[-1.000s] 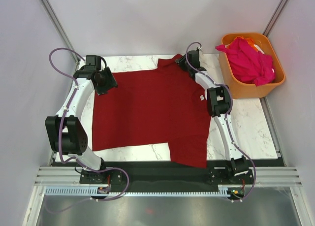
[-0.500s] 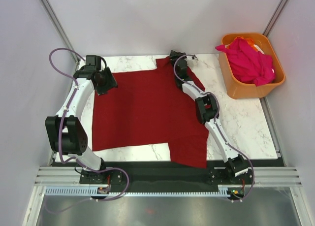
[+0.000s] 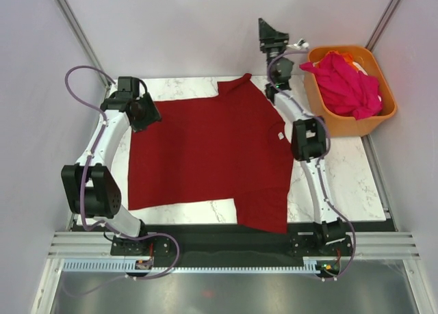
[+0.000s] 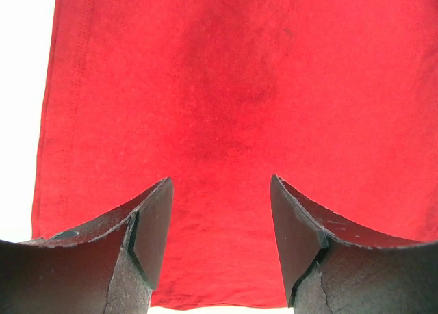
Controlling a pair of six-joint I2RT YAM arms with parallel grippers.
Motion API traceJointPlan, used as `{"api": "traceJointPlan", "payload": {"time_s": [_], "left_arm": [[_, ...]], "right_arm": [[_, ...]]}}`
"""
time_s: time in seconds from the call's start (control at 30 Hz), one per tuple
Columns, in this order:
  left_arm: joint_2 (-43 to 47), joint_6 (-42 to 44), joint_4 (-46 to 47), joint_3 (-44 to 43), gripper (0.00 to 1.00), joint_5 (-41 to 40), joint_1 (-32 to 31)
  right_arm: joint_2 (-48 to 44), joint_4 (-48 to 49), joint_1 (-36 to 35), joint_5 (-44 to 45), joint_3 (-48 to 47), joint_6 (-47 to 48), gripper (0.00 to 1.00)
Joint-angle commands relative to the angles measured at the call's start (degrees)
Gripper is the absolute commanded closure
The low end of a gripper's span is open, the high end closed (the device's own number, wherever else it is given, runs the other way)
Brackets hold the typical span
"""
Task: Fold and stack the t-shirts
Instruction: Flatten the tshirt out
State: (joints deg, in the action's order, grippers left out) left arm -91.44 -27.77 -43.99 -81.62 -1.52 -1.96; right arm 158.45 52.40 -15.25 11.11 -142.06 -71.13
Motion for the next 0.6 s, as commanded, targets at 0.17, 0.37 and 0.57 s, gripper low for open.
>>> {"api": "traceJointPlan", "payload": {"time_s": [0.17,0.37,0.57], "left_arm": [[-5.93,4.04,3.29,-8.25,0.34,7.29,-4.63],[-20.69,2.55,8.29,-24.44,0.33,24.52,-8.15],[-38.79,-10.35,31.74,-36.4,0.32,43.35,-9.82]], "right_arm": [[-34.67,-6.81,5.75,-16.91,42.72,13.63,0.21],[-46.65,-37.07,4.44,-20.61,47.93,30.77,0.37],[-59.36,-44.15,2.41,-21.57,62.84,34.67,0.52]]}}
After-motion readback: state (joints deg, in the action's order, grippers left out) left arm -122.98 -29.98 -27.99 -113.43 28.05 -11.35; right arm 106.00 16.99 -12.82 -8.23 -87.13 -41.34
